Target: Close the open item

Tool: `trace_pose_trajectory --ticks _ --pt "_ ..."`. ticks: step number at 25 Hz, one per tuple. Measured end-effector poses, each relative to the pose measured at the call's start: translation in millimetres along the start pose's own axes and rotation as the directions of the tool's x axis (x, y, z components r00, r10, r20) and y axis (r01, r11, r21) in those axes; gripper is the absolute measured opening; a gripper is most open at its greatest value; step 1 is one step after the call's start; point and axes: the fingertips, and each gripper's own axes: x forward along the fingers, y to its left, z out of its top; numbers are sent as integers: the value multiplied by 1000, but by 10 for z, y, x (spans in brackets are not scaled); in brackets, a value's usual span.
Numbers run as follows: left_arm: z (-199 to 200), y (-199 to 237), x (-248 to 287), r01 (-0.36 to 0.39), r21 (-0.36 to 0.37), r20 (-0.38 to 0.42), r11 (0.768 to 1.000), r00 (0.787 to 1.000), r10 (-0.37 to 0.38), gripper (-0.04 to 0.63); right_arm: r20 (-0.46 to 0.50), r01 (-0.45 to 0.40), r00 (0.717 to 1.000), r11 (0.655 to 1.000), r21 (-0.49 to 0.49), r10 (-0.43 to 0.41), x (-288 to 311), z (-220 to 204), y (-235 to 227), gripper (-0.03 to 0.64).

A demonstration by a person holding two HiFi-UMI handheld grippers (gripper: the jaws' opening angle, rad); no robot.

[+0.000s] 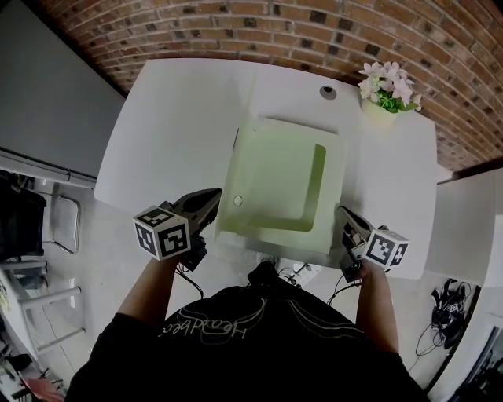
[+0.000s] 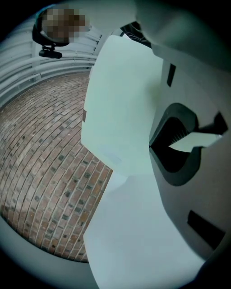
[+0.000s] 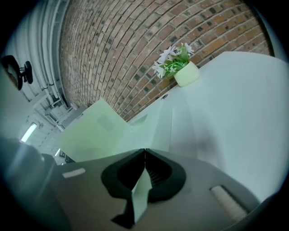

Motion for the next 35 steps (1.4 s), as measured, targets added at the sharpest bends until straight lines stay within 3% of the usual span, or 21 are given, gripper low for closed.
trace_pose_trajectory --ticks 24,35 --pt "29 77 82 -42 -8 22 999 999 42 2 -79 -32 997 996 -88 26 349 51 114 6" --pt "-19 100 126 -59 9 -11 998 998 59 2 -101 -82 992 995 -54 76 512 -27 287 6"
